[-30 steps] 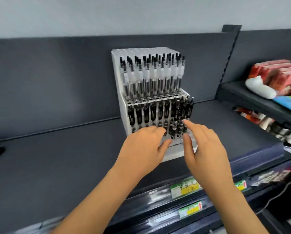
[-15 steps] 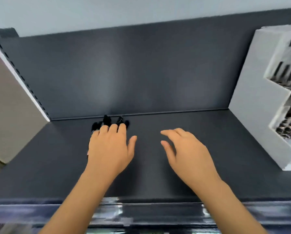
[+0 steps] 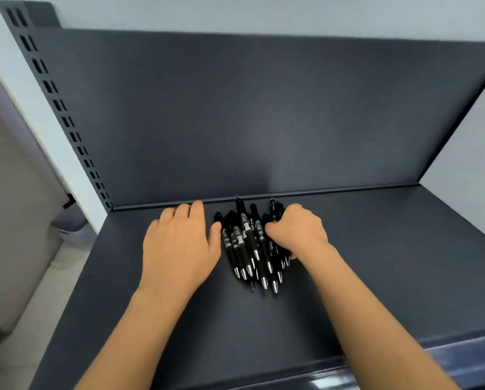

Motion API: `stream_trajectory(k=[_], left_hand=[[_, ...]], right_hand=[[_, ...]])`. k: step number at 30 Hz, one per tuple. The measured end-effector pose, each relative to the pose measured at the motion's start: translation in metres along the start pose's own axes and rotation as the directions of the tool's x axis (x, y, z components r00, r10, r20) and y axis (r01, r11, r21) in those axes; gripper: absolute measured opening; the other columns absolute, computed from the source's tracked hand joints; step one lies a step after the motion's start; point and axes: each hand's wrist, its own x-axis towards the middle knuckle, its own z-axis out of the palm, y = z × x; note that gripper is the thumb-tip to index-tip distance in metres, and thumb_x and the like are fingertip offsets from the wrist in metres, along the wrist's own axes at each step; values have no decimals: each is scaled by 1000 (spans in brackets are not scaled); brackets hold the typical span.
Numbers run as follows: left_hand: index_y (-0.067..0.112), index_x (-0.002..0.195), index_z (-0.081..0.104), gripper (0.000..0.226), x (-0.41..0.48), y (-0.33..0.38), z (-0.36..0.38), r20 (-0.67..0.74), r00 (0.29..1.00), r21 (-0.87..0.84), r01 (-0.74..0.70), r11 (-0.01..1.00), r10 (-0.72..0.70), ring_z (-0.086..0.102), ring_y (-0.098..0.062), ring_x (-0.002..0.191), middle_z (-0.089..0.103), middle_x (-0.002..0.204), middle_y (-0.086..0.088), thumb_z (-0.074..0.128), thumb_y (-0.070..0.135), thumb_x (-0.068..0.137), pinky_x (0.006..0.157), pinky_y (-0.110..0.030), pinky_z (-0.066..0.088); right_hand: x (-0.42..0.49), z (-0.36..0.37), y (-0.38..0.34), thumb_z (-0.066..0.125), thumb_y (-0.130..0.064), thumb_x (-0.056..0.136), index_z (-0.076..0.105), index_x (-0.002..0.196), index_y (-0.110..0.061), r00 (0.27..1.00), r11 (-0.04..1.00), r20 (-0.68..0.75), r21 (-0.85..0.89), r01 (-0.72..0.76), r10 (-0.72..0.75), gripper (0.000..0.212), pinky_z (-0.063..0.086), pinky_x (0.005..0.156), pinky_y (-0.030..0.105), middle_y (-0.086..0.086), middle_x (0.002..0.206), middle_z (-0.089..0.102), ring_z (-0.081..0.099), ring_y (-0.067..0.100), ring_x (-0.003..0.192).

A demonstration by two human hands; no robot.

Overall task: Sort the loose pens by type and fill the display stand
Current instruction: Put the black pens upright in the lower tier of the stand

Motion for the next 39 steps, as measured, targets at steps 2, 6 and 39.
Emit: stream_trajectory(k=[2, 6, 39], left_hand=[[9, 135, 50, 54, 0, 0, -4, 2, 1000, -31, -16, 999, 16, 57, -28, 113, 62, 124, -7, 44, 44, 94, 86, -39, 46], [14, 141, 41, 57, 1, 4, -7, -54, 995, -76, -87, 993, 83, 51, -22, 121, 57, 131, -1, 40, 49, 95, 91, -33, 43], [10, 97, 68, 25, -28, 434, -10, 125, 927, -985, 73, 158, 353, 63, -12, 59, 72, 69, -5, 77, 23, 77, 60, -25, 55]], right_hand=[[2, -5, 1, 56, -20, 80, 49, 81, -8, 999, 999, 33, 21, -26, 26, 14, 49, 58, 26, 7, 83, 63, 62, 30, 72], [-1, -9, 5, 54, -17, 82, 43, 68, -11, 999, 999, 32, 6, -37, 36, 18, 40, 50, 21, 3, 68, 55, 55, 23, 57], [-58, -243, 331, 52, -7, 96, 57, 115, -4, 977, 455, -114, 871, 184, -178, 20, 59, 56, 37, 11, 90, 67, 64, 17, 68]])
